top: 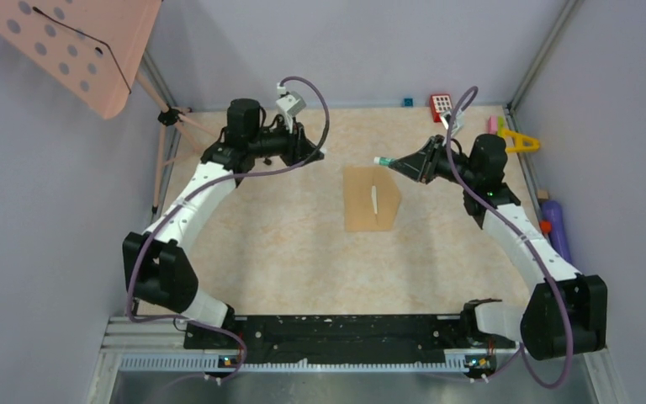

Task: Place the letter into the envelope and seal it
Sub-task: Place the solid glue cap at the center of the board.

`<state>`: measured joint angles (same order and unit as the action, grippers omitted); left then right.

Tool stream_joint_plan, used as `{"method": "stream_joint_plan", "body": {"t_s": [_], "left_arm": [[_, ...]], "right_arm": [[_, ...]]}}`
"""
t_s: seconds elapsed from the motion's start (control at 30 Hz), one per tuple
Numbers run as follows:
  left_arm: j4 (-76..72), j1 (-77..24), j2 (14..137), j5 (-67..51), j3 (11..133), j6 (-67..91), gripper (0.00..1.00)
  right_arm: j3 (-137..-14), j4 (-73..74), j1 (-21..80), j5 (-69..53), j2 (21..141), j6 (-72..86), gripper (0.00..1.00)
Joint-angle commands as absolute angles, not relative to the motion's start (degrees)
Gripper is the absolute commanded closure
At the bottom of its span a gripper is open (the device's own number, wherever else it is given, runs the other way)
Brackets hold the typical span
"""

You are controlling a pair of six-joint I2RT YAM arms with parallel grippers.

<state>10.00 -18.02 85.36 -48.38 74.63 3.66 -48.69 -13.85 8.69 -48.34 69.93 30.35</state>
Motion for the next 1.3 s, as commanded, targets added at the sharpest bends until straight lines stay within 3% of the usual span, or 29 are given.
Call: {"method": "stream_joint_plan", "body": {"t_s": [0.0, 0.3, 0.53, 1.07, 1.27], "left_arm": [[32.2, -17.8, 90.7, -34.7, 82.5, -15.0, 1.00], [43.6, -17.8, 100.3, -13.9, 87.6, -25.0, 1.00], [51.1, -17.8, 112.8, -5.2, 95.8, -25.9, 1.00], [47.7, -18.6, 122.2, -1.9, 97.3, -23.4, 1.00], [47.8, -19.4, 122.5, -1.5, 97.1, -23.3, 0.82]], "right_arm": [[-51.6, -11.1, 8.4, -44.6, 66.8, 24.6, 1.00], [-51.6, -11.0, 8.4, -44.5, 65.1, 23.8, 1.00], [-51.4, -10.9, 8.3, -44.4, 64.2, 23.6, 1.00], [-51.2, -11.2, 8.0, -45.0, 63.5, 23.6, 1.00], [-51.2, -11.1, 8.0, -44.9, 63.4, 23.6, 1.00]]}}
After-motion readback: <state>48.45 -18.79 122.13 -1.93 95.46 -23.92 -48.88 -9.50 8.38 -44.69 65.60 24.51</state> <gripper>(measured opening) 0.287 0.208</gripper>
